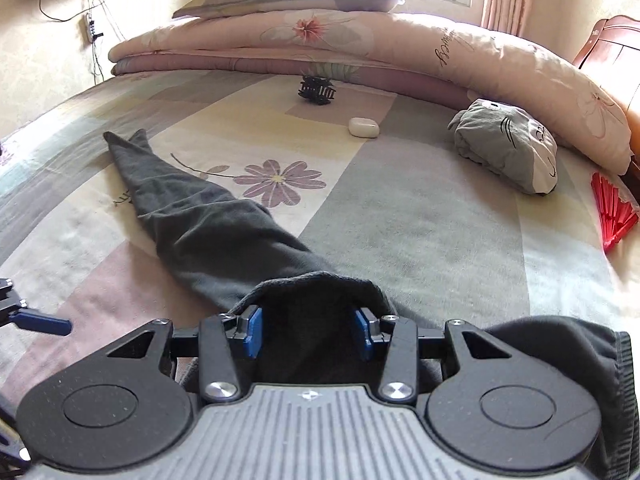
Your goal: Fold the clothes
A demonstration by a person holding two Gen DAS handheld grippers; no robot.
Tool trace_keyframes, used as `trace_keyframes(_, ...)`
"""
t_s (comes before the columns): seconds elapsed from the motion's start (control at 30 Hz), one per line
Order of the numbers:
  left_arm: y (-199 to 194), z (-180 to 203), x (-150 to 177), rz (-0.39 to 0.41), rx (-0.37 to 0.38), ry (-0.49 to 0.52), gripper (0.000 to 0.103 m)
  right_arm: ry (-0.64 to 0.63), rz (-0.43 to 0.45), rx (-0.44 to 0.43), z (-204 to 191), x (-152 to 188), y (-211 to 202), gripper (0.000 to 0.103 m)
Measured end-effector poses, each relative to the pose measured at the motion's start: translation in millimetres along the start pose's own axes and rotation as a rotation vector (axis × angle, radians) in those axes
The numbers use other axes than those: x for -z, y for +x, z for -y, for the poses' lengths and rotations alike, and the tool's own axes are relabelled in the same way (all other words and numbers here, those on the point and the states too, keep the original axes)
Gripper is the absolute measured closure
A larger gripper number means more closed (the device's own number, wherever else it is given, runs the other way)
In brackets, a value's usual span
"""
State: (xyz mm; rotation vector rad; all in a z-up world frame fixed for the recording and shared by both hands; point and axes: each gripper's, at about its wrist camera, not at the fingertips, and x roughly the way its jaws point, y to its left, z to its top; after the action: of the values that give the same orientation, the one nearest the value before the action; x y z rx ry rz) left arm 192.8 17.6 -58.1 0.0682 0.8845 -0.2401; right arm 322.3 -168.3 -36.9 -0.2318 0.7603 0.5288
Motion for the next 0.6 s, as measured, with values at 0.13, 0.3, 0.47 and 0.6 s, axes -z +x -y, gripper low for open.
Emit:
trace_keyframes(0.13,-2.6,-10.1,2.6,-0.003,-0.007,-0.033,0.021,0.032,-0.07,0.01,11.0,-4.8,34.7,0.055)
trace_keyframes(0.3,-11.5,-15.6,6.7,0.0,-0.01,-0.056,0.021,0.065,-0.047,-0.017,14.7,-1.7,9.4,0.054)
trace_keyframes(0.47,-17.9,-10.8,6.1,0.01,0.011,-0.063,0.021,0.03,0.04,-0.02,9.3,19.5,-63.2,0.047)
trace_keyframes(0.6,-21.5,1.1,2.5,0.024,0.085,-0.075,0.021,0.023,0.039,-0.034,6.9,61.2,-108.8,0.046)
